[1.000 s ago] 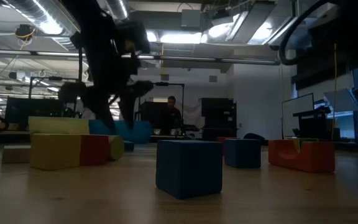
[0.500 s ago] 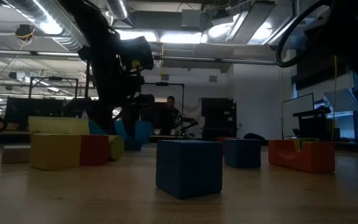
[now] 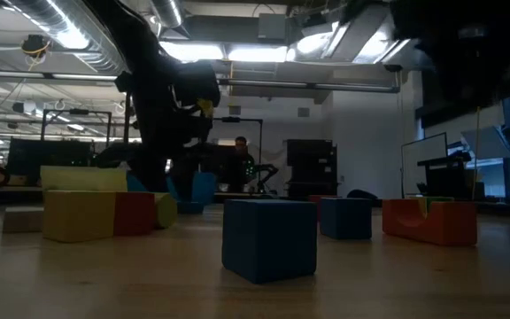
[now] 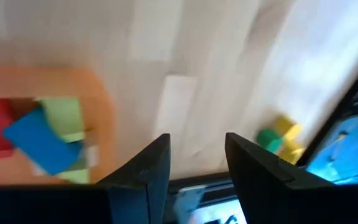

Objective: Sort blocks by size
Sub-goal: Put the blue rectangular block into the blue bin, then put the blue cylindrical block into the yellow bin

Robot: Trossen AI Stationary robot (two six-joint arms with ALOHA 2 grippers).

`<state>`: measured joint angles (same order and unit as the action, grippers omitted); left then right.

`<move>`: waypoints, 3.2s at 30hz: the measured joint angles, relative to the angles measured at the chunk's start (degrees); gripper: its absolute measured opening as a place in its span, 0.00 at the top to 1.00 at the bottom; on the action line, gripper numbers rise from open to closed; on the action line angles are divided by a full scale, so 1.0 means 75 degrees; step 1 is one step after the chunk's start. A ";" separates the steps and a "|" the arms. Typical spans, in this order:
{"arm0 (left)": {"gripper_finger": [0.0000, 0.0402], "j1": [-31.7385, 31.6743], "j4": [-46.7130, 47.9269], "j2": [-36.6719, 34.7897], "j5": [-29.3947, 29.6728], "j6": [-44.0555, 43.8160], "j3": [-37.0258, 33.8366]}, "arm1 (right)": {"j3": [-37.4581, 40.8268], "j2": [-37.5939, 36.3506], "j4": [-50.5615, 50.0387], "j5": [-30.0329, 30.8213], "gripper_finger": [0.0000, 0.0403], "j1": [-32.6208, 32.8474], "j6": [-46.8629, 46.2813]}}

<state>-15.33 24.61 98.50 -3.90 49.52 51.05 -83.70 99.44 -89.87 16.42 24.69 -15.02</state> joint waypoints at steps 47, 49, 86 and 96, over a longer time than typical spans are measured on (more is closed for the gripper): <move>0.68 -0.3779 0.0472 -0.1050 0.2087 -0.4951 0.1606 | 0.0932 0.1025 0.8039 -0.2224 0.61 -0.3402 0.8584; 0.64 -0.3783 0.0452 -0.0884 0.2239 -0.5190 0.1606 | 0.0940 0.1235 0.8001 -0.2285 0.61 -0.3402 0.8878; 0.55 -0.1412 0.3709 -0.3186 0.1292 -0.7685 0.1606 | -0.0059 0.2419 0.8504 -0.0193 0.66 -0.3396 0.9447; 0.55 -0.0717 0.3904 -0.4519 0.0646 -0.9018 0.1606 | -0.1375 0.2411 0.9261 0.1474 0.66 -0.3399 0.9446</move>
<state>-20.71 53.89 64.61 0.95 -18.12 63.09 -94.01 117.52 -20.41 27.48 -0.80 55.82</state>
